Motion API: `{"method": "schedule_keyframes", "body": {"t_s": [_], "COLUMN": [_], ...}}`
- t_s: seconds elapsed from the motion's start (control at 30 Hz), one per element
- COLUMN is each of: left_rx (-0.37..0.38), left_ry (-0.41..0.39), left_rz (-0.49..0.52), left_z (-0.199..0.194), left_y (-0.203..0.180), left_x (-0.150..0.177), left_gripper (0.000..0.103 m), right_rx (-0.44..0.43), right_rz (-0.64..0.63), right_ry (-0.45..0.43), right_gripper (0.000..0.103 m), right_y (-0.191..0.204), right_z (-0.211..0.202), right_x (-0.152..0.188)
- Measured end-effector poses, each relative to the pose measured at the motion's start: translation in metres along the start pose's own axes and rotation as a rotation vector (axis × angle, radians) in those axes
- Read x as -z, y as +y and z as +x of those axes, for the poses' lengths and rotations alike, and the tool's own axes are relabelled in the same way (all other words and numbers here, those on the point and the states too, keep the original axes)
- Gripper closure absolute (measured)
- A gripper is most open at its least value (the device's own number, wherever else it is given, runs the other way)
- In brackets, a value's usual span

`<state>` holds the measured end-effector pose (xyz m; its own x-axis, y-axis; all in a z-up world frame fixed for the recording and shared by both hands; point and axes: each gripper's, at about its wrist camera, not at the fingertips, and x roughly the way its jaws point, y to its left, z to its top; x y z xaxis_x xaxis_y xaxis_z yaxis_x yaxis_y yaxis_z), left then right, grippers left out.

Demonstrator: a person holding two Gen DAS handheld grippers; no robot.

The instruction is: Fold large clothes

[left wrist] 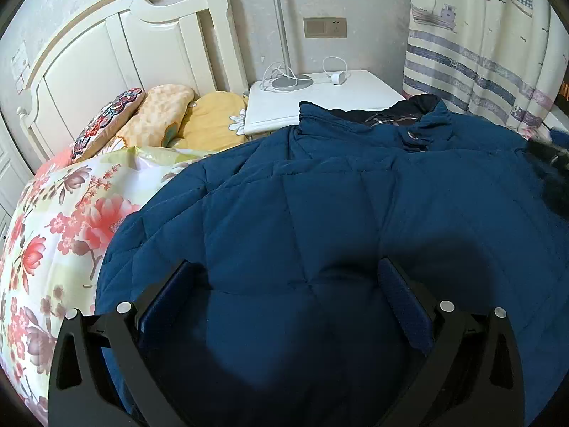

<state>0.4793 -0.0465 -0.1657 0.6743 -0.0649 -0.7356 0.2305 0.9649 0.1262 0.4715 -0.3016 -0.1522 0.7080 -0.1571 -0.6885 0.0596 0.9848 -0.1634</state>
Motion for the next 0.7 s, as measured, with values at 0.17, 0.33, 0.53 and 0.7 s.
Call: {"method": "schedule_keyframes", "body": {"t_s": [0.17,0.33,0.53,0.7], "left_rx": [0.005,0.014,0.11,0.117], "left_ry": [-0.007,-0.013,0.006,-0.142], "left_rz": [-0.003,-0.011,-0.087,-0.112], "left_z": [0.001,0.001,0.0,-0.094], "left_y": [0.0,0.001,0.016,0.039], "left_x": [0.0,-0.001,-0.001,0.041], "left_gripper": [0.004,0.004,0.004,0.004], "right_rx": [-0.116,-0.146,-0.135,-0.218], "right_rz": [0.101,0.143,0.186,0.265], "right_ry": [0.066,0.079,0.136,0.004], "right_gripper": [0.014,0.009,0.003,0.003], "right_y": [-0.017,-0.025,-0.031,-0.032], "right_z": [0.027,0.031,0.022,-0.079], "right_x": [0.01,0.011,0.009,0.037]}}
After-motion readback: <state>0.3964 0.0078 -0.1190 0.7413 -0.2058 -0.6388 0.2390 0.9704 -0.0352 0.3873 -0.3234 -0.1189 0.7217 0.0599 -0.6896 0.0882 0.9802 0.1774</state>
